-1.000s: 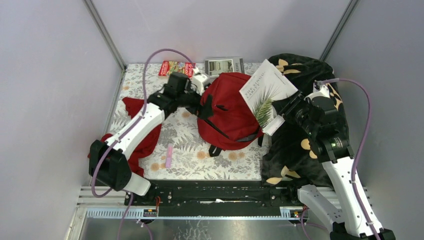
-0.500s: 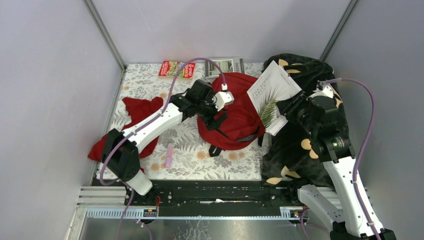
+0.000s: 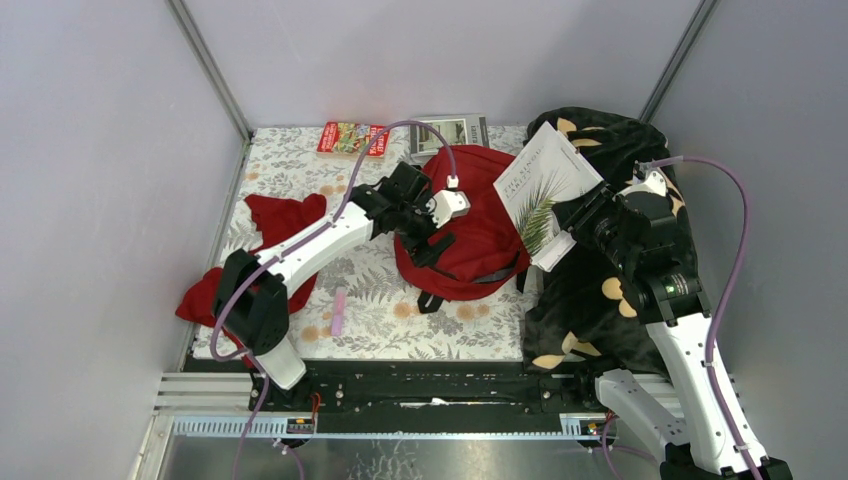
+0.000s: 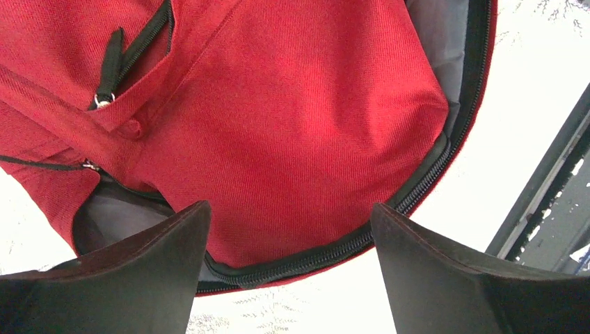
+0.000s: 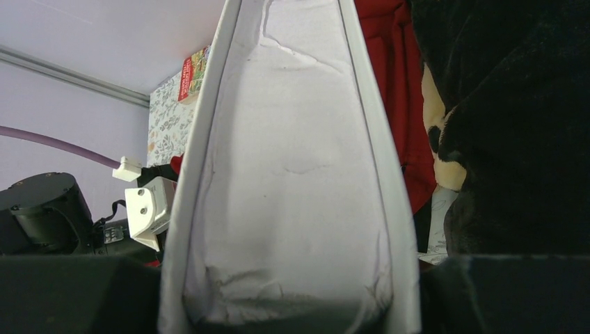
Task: Pack the student bag
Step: Pick up the student bag at the center of the board.
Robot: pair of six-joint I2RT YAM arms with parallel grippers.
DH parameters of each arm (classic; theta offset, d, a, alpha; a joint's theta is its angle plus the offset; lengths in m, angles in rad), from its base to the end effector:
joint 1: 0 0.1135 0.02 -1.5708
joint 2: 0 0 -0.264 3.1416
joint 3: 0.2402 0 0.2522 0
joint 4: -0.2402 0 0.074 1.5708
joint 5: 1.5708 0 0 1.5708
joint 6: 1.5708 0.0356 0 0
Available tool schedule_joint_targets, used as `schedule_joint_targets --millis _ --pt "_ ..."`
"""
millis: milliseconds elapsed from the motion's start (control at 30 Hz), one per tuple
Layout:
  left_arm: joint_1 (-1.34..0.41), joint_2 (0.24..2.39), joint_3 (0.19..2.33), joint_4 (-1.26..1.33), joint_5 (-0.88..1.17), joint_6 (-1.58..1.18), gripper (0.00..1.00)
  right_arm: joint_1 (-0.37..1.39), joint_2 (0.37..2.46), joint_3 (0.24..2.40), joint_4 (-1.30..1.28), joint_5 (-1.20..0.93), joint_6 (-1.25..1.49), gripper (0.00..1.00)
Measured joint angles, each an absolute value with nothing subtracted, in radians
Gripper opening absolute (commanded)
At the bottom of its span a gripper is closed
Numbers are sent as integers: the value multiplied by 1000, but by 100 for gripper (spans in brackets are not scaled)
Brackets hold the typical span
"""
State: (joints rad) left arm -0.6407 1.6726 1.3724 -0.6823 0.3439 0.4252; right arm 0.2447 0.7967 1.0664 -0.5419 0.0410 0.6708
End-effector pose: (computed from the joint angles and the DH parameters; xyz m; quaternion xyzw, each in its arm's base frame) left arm 0.2800 -0.2238 0.2716 0.5218 0.7870 -0.1935 0.2664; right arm 0.1567 0.0376 0.3959 0.1805 0.7757 0.2525 0.5495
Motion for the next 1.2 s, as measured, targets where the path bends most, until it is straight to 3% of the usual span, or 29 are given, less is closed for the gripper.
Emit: schedule_joint_targets --millis 333,667,733,767,800,833,867,1067,1200 --pt "-641 1581 1359 -731 407 474 96 245 802 1042 -530 6 690 23" --pt "-651 1675 1351 -764 451 489 93 245 802 1032 -525 -14 702 23" --pt "-659 1695 1336 -765 453 489 81 245 802 1032 -525 -14 704 23" --pt "-662 1704 1333 -764 452 489 69 245 802 1032 -525 -15 704 23" --pt "-666 1714 1332 -764 450 487 49 245 801 1032 -525 -17 704 23" --pt "-669 1723 1332 -759 447 484 19 245 800 1032 -525 -18 705 23" --pt "-671 1729 1332 -756 444 474 2 245 799 1032 -525 -17 705 23" --pt "-673 1754 1422 -771 382 453 0 245 789 1035 -529 2 703 24" --pt "-669 1763 1602 -817 366 458 0 245 781 1060 -549 72 689 24"
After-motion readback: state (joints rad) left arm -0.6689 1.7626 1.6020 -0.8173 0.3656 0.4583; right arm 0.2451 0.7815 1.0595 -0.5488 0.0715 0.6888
